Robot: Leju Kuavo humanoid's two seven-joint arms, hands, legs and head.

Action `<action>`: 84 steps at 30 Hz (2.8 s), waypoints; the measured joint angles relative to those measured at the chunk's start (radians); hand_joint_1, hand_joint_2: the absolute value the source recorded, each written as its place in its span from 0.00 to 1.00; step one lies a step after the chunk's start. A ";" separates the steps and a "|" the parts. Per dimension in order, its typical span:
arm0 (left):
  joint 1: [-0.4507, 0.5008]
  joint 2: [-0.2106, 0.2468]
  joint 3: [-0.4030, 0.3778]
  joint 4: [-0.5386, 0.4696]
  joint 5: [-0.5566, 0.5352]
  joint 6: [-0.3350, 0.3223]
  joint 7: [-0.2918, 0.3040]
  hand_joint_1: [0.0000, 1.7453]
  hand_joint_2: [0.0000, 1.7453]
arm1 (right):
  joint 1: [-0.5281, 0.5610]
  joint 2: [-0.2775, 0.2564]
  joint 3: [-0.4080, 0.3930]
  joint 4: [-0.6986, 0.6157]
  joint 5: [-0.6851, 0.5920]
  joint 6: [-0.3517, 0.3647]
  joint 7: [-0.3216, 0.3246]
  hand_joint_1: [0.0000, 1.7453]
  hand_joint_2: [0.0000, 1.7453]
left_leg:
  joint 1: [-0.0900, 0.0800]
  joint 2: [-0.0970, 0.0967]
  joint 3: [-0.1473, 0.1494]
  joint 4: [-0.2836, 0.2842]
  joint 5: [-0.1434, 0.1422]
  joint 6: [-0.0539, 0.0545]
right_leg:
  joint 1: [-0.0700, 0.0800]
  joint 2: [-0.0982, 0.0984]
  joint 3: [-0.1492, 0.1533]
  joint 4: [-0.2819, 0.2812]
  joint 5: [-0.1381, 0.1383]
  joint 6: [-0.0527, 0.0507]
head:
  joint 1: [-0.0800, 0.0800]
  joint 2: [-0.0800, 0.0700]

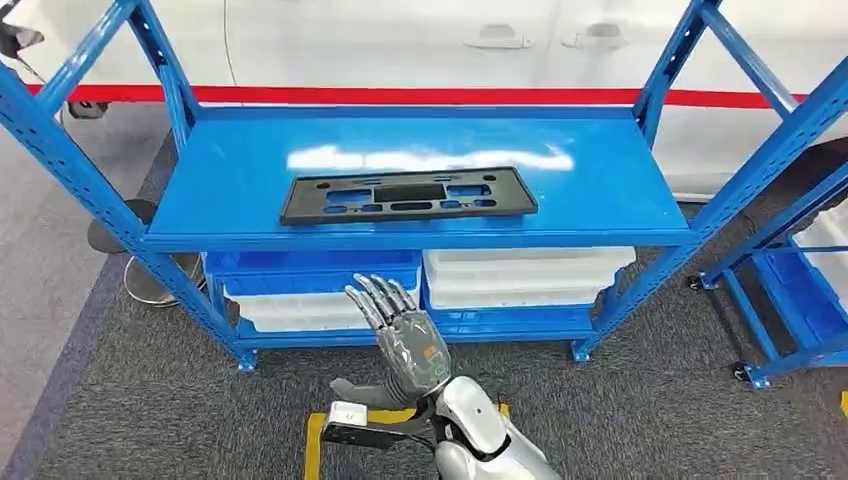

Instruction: Take the parts from the cabinet and place them on the table.

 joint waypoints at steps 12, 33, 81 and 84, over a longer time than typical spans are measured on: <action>-0.003 -0.005 0.031 0.000 -0.015 -0.039 -0.009 0.00 0.00 | 0.002 0.006 -0.166 0.055 0.155 -0.090 0.048 0.00 1.00 | -0.019 0.003 -0.010 0.033 -0.030 -0.024 | 0.022 -0.007 0.140 -0.322 0.169 -0.064 | 0.000 0.000; -0.001 -0.001 0.058 0.000 -0.043 -0.060 0.002 0.00 0.00 | 0.048 0.025 -0.297 0.056 0.194 -0.095 0.032 0.00 1.00 | -0.002 -0.004 0.108 -0.008 -0.092 0.008 | 0.012 -0.006 -0.071 -0.029 0.084 -0.005 | 0.000 0.000; -0.007 0.002 0.060 -0.001 -0.109 -0.075 0.045 0.00 0.00 | -0.015 0.031 -0.267 0.100 0.246 0.020 0.135 1.00 1.00 | -0.001 0.005 -0.037 0.077 0.012 -0.045 | 0.020 0.001 0.167 -0.307 0.129 -0.060 | 0.001 0.000; -0.011 0.003 0.065 -0.001 -0.113 -0.068 0.047 0.00 0.00 | -0.037 0.027 -0.246 0.100 0.233 0.053 0.148 1.00 1.00 | -0.009 0.005 0.008 -0.005 0.007 -0.031 | 0.026 0.002 0.165 -0.300 0.121 -0.045 | 0.001 0.000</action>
